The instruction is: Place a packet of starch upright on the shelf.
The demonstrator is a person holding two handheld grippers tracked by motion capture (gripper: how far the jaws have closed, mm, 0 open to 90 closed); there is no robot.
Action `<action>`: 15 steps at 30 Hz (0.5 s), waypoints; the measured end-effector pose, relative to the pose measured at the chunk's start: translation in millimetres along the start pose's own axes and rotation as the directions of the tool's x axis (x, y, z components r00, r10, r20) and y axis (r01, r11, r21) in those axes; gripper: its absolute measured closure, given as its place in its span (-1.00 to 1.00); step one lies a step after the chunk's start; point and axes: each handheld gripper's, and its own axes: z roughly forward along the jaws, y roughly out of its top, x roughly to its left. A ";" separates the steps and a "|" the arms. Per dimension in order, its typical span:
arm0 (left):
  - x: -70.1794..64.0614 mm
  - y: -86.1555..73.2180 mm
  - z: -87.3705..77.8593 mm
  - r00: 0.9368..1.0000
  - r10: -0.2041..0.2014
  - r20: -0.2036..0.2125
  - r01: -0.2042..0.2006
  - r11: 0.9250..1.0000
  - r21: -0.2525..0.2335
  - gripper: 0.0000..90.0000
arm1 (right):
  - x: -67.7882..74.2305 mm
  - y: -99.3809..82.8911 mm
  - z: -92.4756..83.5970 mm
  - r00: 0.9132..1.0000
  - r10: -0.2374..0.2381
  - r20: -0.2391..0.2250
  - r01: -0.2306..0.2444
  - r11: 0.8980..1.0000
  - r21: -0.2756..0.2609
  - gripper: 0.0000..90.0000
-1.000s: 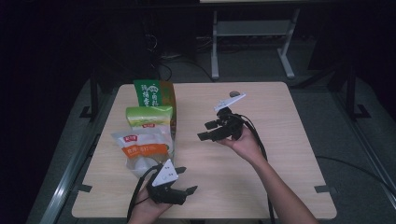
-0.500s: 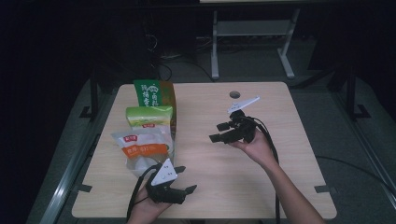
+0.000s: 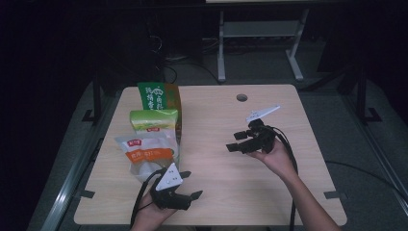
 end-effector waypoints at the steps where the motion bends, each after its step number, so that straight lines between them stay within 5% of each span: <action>1: -0.1 0.0 0.0 1.000 0.000 0.000 0.000 1.000 0.000 -0.39 | -0.3 -1.6 -1.1 1.000 0.003 0.000 -0.003 1.000 0.000 -0.27; 15: 0.2 0.1 -0.5 1.000 -0.007 -0.001 0.006 1.000 -0.005 -0.39 | -1.3 -30.4 -18.3 0.999 0.026 0.025 -0.026 1.000 0.011 -0.29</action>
